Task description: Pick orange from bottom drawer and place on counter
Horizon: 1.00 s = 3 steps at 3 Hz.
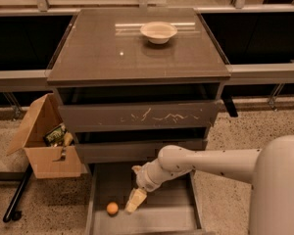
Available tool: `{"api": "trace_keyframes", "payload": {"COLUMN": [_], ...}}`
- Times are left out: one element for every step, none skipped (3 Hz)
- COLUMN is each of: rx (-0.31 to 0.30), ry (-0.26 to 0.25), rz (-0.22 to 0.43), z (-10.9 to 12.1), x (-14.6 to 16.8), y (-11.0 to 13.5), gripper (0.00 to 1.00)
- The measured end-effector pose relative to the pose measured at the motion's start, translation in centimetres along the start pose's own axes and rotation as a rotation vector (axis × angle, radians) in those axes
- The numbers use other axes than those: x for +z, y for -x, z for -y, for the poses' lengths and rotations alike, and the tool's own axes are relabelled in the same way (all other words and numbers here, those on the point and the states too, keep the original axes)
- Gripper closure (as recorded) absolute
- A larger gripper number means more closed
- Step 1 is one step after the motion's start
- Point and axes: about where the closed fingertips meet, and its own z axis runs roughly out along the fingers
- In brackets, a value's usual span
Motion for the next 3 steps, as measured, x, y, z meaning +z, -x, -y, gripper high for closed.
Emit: {"api": "trace_keyframes", "payload": {"rx": [0.039, 0.037, -0.027], "ry": [0.067, 0.064, 0.035], "rz": [0.035, 0.032, 0.046], "z": [1.2, 1.4, 3.1], "x": [5.1, 6.0, 9.2], "y": [-0.9, -1.2, -1.7], "gripper": [0.00, 0.00, 0.00]}}
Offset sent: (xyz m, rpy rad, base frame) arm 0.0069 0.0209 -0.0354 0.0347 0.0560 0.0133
